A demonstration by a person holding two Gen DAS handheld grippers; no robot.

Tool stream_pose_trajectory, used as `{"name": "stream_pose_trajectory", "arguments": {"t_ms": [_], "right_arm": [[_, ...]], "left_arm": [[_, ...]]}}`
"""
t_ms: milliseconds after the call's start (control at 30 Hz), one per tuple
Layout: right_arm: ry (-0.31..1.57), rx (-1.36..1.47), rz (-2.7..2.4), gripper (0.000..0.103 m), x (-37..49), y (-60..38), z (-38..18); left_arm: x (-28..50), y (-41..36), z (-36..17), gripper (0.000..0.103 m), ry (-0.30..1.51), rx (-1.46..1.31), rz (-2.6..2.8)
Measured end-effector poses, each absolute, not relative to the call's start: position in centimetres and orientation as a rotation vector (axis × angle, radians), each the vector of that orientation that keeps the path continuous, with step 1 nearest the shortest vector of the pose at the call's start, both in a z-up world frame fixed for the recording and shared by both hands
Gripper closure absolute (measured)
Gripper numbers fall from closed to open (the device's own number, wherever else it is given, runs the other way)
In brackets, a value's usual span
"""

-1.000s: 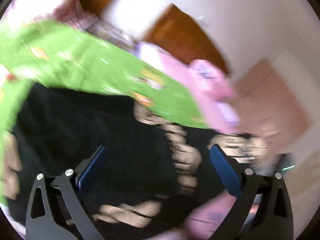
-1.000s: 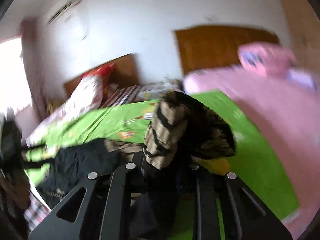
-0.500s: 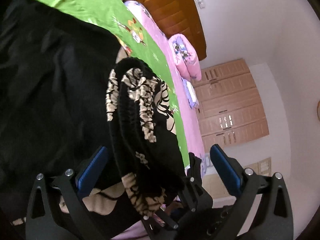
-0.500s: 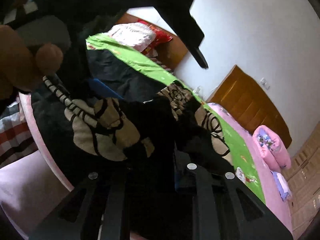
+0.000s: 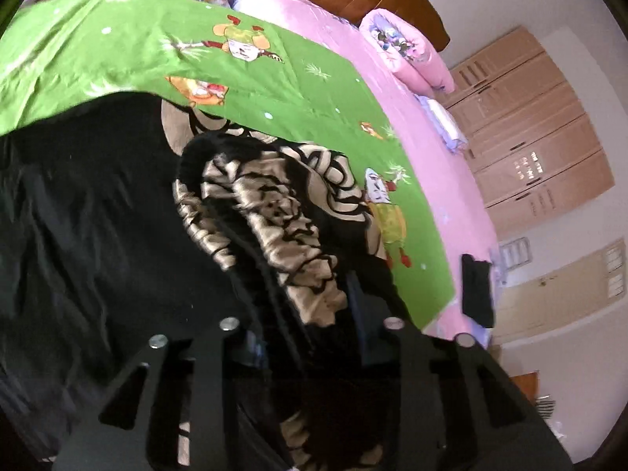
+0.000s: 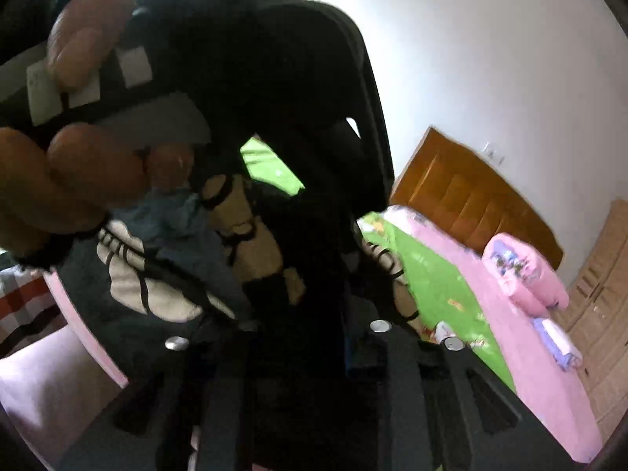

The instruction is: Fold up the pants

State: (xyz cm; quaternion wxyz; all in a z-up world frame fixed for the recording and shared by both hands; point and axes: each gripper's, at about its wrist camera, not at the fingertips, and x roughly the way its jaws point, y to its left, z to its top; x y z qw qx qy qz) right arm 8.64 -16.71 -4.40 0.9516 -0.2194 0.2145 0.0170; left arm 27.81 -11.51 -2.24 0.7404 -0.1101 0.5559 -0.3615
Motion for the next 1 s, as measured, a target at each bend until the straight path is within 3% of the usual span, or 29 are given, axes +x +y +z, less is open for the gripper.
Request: {"name": "stream_pose_trajectory", "arguments": {"t_ms": [67, 100, 133, 333, 600, 833, 1000], "right_arm": [[0.444, -0.371, 0.034, 0.046, 7.9, -18.7, -4.2], [0.436, -0.325, 0.029, 0.026, 7.3, -20.0, -4.1], [0.419, -0.290, 0.021, 0.018, 6.5, -21.1, -4.0], [0.487, -0.105, -0.040, 0.015, 3.3, -26.2, -6.4], [0.506, -0.100, -0.100, 0.015, 6.8, -22.5, -6.3], [0.480, -0.072, -0.012, 0.015, 7.3, -19.2, -4.8], [0.506, -0.257, -0.049, 0.015, 8.6, -15.3, -5.9]], "left_arm": [[27.5, -11.7, -2.0, 0.078, 1.182, -0.208, -0.760], [27.5, -11.8, -1.8, 0.079, 1.173, -0.205, -0.757], [27.4, -11.8, -1.5, 0.079, 1.161, -0.203, -0.760], [27.0, -10.6, -0.3, 0.079, 1.138, -0.170, -0.771], [25.6, -8.0, 2.2, 0.080, 1.107, -0.261, -0.805], [24.4, 2.1, 9.1, 0.080, 0.938, -0.308, -0.777], [26.2, 8.9, 6.4, 0.079, 1.000, -0.393, -0.686]]}}
